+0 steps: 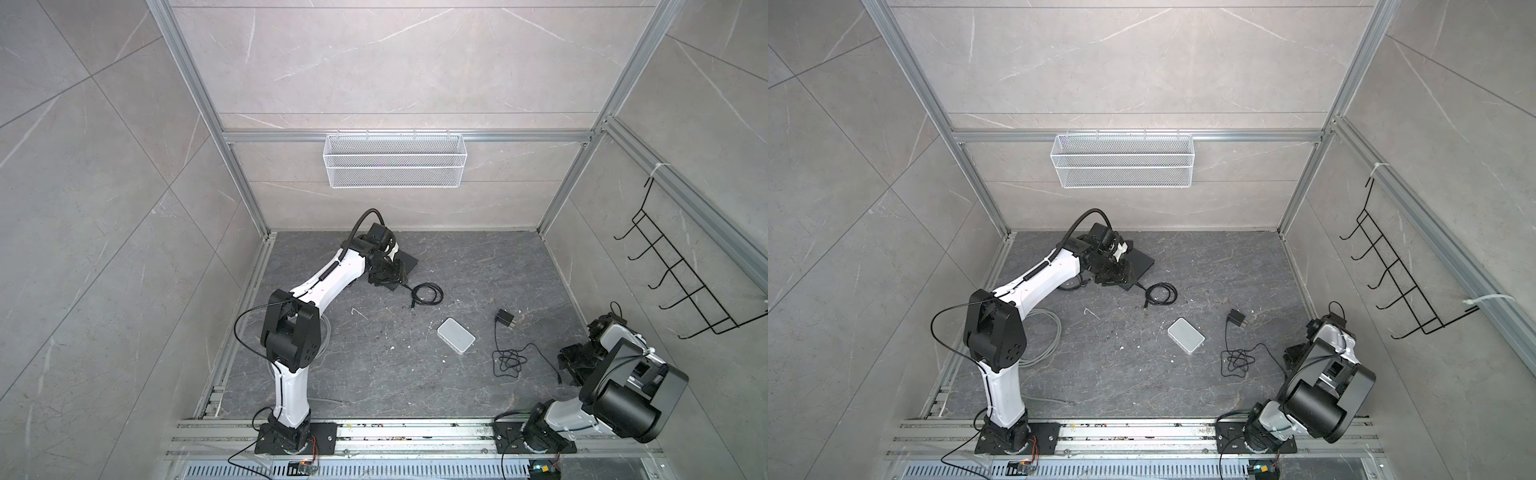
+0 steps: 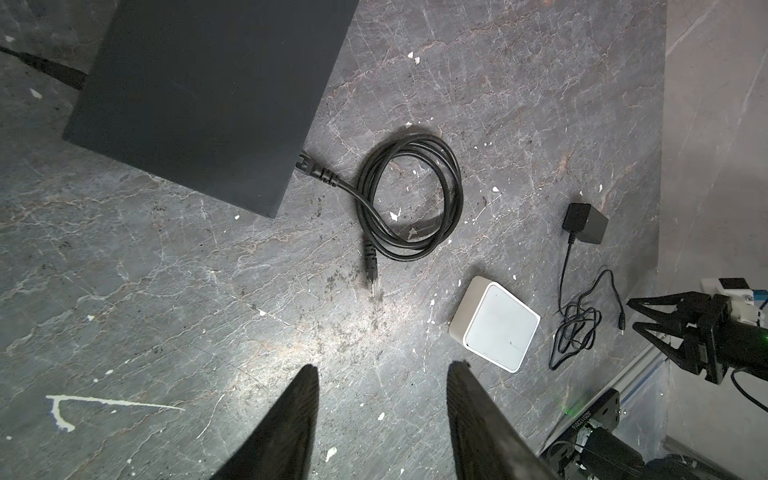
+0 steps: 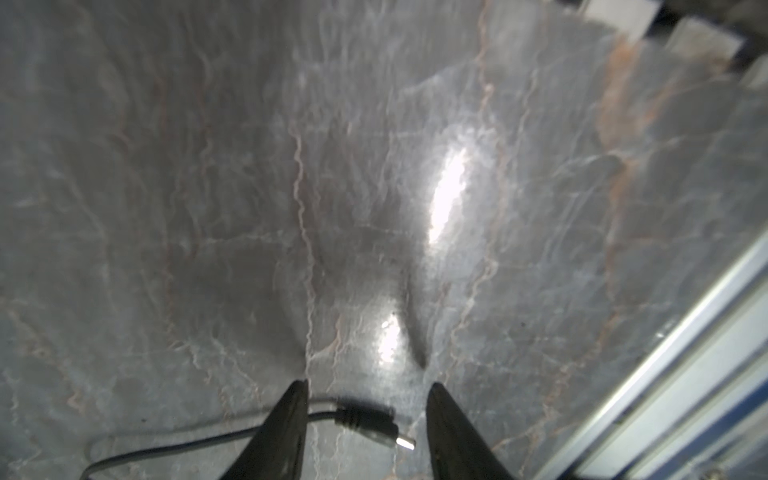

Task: Insert the plug into the switch port

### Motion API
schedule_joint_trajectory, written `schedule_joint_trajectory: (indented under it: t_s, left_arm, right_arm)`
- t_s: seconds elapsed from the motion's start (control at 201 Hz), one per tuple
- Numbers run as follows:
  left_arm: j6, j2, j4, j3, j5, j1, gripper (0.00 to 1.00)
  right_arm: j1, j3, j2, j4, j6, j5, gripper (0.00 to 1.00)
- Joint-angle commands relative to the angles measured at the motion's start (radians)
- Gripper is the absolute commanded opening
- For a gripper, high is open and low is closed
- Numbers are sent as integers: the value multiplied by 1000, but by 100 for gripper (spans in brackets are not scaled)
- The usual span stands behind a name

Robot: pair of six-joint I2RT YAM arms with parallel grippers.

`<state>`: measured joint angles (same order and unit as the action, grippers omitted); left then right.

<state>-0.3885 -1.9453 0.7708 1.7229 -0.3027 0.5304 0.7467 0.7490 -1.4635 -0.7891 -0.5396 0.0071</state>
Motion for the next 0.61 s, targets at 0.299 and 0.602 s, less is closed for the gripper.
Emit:
schedule_joint_trajectory:
  t_s: [0.299,0.602]
  left_arm:
    - [27,37,-13,-23,14,5,53]
    - [17,59,-40,-77,25,4,53]
  right_arm:
    - [-34,-164,79,23,-21,-329,46]
    - [-353,-159,31,109,-162,-379,46]
